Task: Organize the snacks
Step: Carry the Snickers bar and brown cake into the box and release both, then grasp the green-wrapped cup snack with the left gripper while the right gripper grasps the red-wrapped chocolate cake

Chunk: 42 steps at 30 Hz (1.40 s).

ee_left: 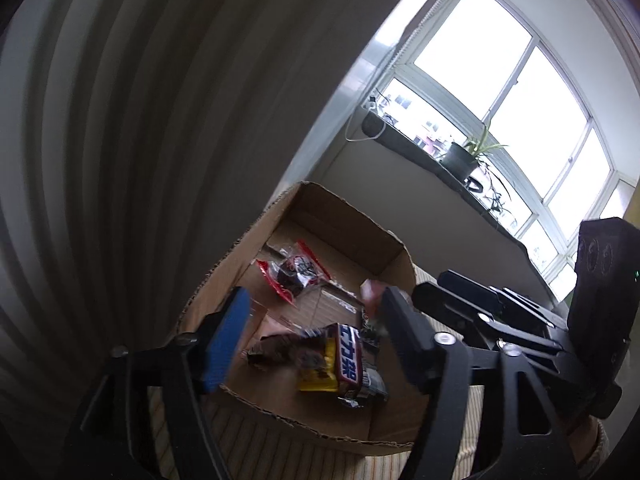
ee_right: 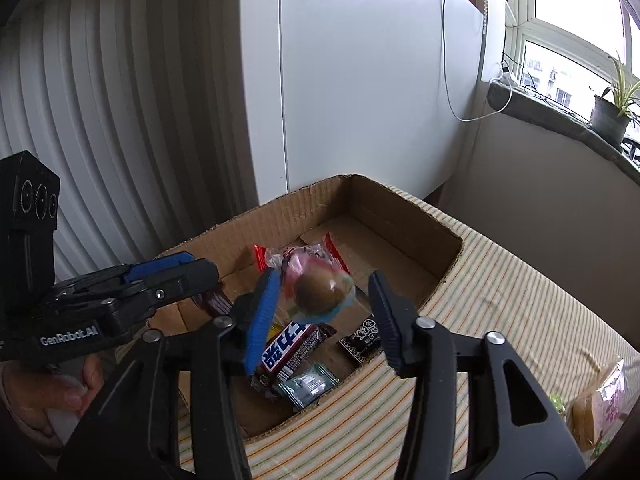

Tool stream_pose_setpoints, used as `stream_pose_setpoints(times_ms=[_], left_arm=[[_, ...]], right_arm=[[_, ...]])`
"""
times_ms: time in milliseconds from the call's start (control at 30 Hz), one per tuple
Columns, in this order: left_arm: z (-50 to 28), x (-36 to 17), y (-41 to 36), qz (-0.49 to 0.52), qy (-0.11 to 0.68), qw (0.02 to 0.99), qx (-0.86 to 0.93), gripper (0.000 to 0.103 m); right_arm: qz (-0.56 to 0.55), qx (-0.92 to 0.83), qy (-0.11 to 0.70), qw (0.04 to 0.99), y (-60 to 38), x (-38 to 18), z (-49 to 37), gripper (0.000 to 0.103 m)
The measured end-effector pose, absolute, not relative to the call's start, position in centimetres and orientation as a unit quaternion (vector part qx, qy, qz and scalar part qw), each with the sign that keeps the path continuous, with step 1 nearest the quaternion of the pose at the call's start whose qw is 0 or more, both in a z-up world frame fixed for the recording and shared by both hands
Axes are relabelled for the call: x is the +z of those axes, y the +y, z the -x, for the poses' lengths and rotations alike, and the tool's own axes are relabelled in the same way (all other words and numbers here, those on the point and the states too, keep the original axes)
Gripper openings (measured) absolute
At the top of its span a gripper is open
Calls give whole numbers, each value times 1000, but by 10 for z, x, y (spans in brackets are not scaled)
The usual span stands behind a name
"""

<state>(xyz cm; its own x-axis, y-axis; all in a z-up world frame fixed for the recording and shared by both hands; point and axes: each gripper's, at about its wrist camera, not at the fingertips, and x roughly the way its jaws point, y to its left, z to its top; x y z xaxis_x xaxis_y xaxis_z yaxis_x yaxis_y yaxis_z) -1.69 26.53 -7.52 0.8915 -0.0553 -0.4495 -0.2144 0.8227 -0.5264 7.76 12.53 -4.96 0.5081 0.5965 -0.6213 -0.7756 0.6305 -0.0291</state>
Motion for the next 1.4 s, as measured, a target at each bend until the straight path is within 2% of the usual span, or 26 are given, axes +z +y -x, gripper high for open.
stream_pose_setpoints(times_ms=[67,333,500,800,1067,1400], left_arm=[[22,-73,268,297,222,928,47,75],[34,-65,266,296,218,929,50,75],[39,-56,260,289,212,932,52,75],[41,-40,241,266,217,938,49,75],[20,-25,187,220,234,947,20,75],[-22,-18,71,140,267,951,-75,76]], right_arm=[[158,397,281,860,120,-52,-72,60],[152,389,293,860,93,-61,-53,61],[149,397,278,862,90,-54,-39,64],[129,397,258,871,72,-41,-27,65],[83,364,262,890,6,-46,-36,65],[3,255,277,926,-138,-62,-59,65]])
